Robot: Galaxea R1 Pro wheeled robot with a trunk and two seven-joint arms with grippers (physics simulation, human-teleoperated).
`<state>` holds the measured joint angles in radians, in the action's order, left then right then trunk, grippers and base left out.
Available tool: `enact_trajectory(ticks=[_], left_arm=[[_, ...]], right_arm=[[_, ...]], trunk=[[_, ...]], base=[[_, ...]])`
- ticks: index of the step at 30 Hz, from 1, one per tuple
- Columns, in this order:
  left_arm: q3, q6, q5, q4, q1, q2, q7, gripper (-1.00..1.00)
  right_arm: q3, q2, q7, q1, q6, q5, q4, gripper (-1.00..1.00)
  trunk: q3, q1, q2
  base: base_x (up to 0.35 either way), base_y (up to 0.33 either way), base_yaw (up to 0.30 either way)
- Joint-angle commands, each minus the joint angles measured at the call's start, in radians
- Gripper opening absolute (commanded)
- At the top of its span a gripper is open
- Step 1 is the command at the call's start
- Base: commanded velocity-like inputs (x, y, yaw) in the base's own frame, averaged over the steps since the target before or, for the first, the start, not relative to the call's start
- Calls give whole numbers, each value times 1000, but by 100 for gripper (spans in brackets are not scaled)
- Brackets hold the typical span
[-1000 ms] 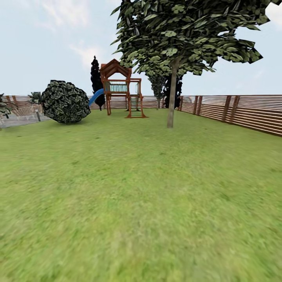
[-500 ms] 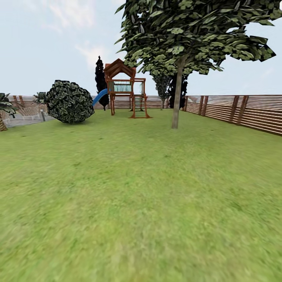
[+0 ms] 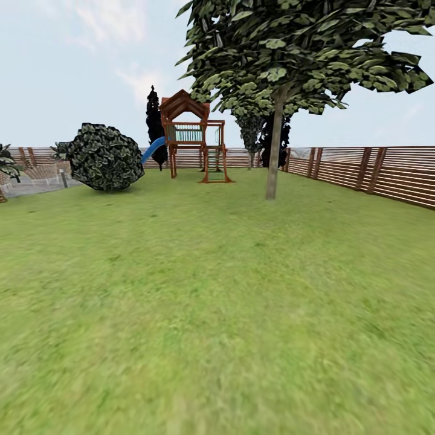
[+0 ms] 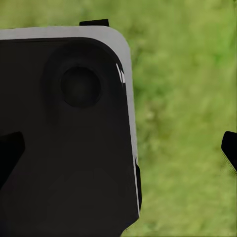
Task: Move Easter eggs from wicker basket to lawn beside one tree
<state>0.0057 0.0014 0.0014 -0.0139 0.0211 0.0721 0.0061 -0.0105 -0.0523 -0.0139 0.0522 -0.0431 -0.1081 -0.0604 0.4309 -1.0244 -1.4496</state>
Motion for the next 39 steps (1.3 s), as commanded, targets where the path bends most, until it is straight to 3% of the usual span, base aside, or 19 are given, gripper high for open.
enact_trajectory(ticks=[1,39], left_arm=[[0,0,0,-1,0,0,1,100],[0,0,0,-2,0,0,1,100]], right_arm=[[-2,0,0,2,-4,-10,-3,100],[-2,0,0,2,-4,-10,-3,100]], trunk=[[1,-1,0],[1,-1,0]], base=[[325,0,0],[325,0,0]])
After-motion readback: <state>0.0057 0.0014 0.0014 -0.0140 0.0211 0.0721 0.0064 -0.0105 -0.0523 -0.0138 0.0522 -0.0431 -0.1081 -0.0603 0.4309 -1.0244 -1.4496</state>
